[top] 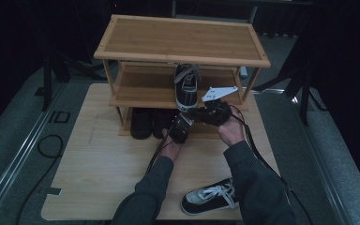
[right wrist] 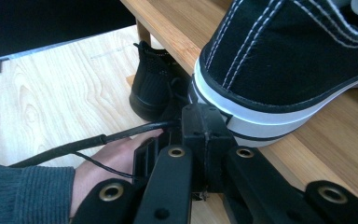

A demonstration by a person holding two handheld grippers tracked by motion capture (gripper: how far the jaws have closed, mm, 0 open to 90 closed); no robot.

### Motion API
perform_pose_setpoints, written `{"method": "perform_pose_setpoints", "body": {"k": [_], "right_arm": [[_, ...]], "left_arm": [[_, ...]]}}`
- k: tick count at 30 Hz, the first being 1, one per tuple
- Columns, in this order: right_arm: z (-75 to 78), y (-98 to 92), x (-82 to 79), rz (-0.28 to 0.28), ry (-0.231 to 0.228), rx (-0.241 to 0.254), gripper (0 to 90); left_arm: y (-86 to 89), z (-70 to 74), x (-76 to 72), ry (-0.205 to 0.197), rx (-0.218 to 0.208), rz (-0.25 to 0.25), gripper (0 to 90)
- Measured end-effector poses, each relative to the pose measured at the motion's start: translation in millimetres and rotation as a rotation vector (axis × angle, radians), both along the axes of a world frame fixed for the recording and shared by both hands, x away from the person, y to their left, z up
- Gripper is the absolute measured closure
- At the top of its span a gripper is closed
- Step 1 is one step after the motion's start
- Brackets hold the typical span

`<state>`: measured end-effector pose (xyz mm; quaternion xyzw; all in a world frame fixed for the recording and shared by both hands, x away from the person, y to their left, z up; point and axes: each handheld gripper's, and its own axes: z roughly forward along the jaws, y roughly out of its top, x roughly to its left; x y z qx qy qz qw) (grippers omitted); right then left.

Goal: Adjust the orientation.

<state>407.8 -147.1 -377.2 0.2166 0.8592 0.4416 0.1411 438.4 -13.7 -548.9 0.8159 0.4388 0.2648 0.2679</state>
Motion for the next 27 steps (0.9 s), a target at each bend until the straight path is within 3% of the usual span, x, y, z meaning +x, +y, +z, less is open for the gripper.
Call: {"method": "perform_pose_setpoints", "body": {"k": [7,10,12,20,27], "right_arm": [[-0.1,6.1,5.3,-0.019,-0.003,-0.008,90.0],[-1.2,4.0,10.6,-0.068,-0.015,-0.014,90.0],[-1.8,2.0,13.3,-0.064,0.003,0.002,90.0],[-1.4,2.2,10.7,-0.059,-0.003,-0.006,86.5],[3.2,-9.2,3.3,-0.056,-0.014,-0.03,83.1]], "left_arm": [[-0.2,0.0,0.0,0.002,-0.004,0.0,90.0],[-0.9,-1.2,0.0,-0.006,-0.024,0.004,90.0],[-0.9,-1.3,0.0,-0.007,-0.027,0.003,90.0],[-0.5,-1.5,-0.3,-0.008,-0.027,0.001,90.0],[0.0,-1.8,-0.3,-0.01,-0.033,0.0,90.0]]}}
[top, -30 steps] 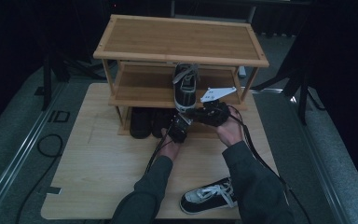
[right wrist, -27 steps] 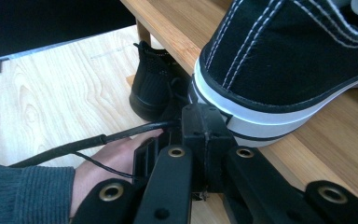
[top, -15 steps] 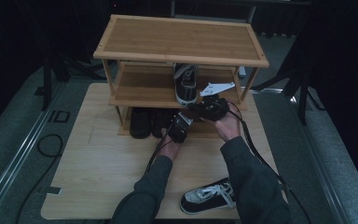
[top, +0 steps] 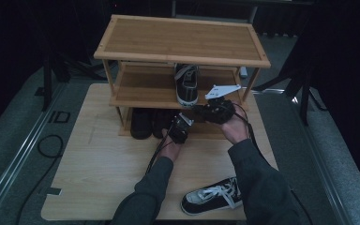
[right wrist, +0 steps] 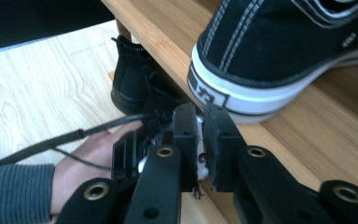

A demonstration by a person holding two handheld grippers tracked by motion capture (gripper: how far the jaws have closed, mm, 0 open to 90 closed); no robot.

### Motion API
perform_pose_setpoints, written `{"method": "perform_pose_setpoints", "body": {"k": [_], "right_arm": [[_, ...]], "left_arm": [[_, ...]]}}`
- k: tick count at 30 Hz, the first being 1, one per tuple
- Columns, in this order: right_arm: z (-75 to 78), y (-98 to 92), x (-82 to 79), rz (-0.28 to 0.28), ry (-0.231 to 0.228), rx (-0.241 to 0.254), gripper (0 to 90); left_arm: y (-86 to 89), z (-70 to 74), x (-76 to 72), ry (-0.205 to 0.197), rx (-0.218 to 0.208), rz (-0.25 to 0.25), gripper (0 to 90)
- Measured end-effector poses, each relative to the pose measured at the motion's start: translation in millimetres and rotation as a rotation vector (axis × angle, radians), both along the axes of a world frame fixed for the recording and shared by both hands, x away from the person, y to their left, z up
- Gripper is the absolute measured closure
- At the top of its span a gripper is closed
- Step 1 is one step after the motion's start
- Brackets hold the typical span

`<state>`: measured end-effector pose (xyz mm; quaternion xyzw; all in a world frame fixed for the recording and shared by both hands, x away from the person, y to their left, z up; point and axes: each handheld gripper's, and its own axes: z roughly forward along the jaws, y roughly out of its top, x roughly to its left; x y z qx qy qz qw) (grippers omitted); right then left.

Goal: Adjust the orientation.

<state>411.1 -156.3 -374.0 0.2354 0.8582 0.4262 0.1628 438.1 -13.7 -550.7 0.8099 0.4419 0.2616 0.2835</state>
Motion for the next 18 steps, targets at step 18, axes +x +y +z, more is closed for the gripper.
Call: {"method": "perform_pose_setpoints", "body": {"k": [18], "right_arm": [[-12.1,-31.0,-19.7,-0.013,0.049,-0.051,73.6]], "left_arm": [[1.0,-0.9,-0.9,-0.005,-0.011,0.004,90.0]]}}
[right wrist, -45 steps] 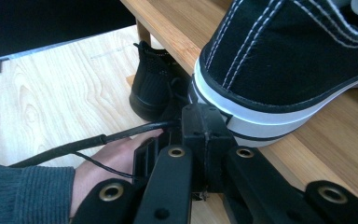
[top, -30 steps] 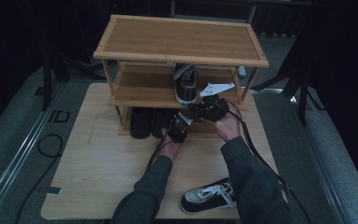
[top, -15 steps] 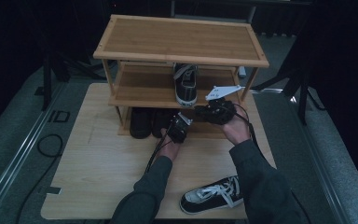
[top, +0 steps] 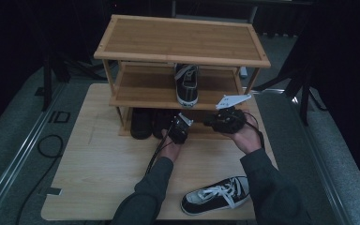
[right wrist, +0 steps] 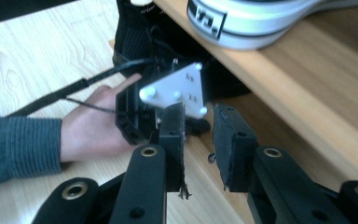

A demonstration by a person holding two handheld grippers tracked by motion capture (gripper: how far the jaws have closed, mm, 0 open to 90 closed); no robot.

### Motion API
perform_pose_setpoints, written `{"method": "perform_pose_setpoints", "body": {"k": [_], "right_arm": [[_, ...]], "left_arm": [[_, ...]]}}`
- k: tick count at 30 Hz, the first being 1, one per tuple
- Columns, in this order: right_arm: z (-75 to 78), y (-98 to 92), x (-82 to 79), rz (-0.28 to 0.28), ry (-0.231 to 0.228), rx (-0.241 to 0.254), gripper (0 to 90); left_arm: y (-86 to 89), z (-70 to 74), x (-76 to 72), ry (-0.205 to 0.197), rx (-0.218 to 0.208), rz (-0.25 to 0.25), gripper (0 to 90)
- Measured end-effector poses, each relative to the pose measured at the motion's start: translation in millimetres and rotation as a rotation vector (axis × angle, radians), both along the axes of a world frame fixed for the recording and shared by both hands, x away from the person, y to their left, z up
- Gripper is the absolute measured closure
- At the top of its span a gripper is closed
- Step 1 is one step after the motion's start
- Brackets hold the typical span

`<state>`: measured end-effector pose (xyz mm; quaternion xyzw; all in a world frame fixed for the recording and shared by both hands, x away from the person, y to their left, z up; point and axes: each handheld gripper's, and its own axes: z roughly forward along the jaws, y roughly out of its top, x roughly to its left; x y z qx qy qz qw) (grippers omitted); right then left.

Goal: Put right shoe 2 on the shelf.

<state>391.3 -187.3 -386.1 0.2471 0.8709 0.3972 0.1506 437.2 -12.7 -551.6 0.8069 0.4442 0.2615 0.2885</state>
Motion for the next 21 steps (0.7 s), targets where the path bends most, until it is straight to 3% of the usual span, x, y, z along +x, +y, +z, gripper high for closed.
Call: {"method": "perform_pose_setpoints", "body": {"k": [10,21], "right_arm": [[-9.8,-15.2,-7.0,-0.005,0.039,-0.004,73.2],[-22.1,-24.3,-21.3,0.033,0.101,-0.118,72.9]], "left_arm": [[-0.4,-0.5,-0.2,-0.004,-0.012,0.009,90.0],[0.4,-0.6,-0.2,-0.004,-0.012,0.007,89.9]]}}
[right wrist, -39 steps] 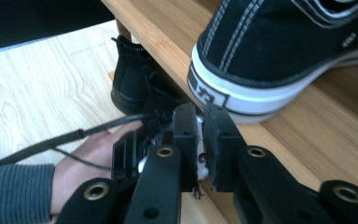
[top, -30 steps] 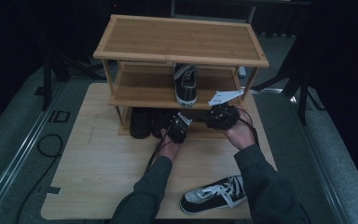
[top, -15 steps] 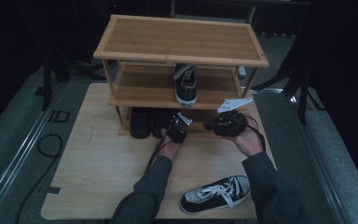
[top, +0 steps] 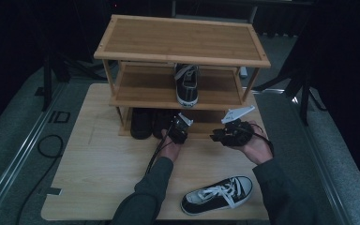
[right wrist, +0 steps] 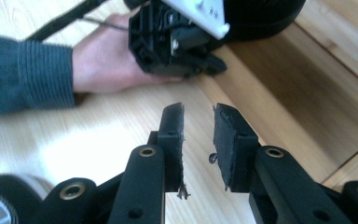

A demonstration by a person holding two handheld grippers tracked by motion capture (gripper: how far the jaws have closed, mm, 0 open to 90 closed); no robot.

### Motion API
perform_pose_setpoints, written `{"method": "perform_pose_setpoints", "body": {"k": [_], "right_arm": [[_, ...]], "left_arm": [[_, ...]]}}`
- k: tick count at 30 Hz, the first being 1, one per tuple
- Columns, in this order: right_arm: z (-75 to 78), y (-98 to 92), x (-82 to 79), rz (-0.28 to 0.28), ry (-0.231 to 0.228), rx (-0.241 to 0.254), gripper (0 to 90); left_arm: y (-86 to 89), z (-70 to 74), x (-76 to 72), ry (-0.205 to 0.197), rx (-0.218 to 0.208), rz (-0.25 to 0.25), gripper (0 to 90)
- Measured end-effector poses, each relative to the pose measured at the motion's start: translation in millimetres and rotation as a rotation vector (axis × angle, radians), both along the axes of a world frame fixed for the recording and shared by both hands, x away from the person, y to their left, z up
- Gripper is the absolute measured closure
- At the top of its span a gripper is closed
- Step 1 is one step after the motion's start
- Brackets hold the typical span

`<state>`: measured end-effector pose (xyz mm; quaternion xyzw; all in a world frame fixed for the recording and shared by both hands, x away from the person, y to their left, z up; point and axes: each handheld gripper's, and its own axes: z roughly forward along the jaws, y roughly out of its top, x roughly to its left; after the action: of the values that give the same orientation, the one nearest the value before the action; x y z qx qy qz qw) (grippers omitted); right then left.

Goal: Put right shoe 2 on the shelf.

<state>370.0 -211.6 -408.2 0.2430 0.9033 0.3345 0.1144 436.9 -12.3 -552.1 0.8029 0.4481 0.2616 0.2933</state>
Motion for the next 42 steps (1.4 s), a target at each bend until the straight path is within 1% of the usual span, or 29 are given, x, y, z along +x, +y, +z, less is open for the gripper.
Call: {"method": "perform_pose_setpoints", "body": {"k": [7,12,19,22,30,32,33,38,42], "right_arm": [[-10.3,-4.7,-9.1,0.013,0.031,-0.031,72.3],[-19.6,-13.4,-18.8,0.028,0.064,-0.07,72.3],[-27.2,-25.4,-28.3,0.029,0.098,-0.094,73.1],[-32.0,-28.7,-31.6,0.033,0.118,-0.1,73.1],[-43.7,-38.3,-40.7,0.042,0.184,-0.136,73.8],[-44.7,-39.2,-41.5,0.044,0.188,-0.14,73.7],[-47.9,-42.7,-43.7,0.045,0.201,-0.151,73.7],[-53.7,-48.2,-47.4,0.042,0.234,-0.165,73.8],[-60.3,-51.3,-52.1,0.053,0.26,-0.184,73.7]], "left_arm": [[0.1,-0.3,-0.1,-0.002,-0.005,0.003,89.9],[0.2,-0.2,-0.1,-0.002,-0.004,0.001,89.9],[0.0,-0.2,-0.1,-0.002,-0.003,0.001,89.8],[0.1,-0.2,-0.1,-0.002,-0.004,0.001,89.8],[0.1,-0.3,-0.2,-0.002,-0.004,0.002,89.7],[0.1,-0.2,-0.2,-0.002,-0.004,0.002,89.8],[0.2,-0.2,-0.1,-0.002,-0.004,0.001,89.7],[1.2,0.0,0.2,0.002,-0.006,-0.001,89.7],[1.0,0.1,0.1,0.0,-0.002,-0.001,89.7]]}}
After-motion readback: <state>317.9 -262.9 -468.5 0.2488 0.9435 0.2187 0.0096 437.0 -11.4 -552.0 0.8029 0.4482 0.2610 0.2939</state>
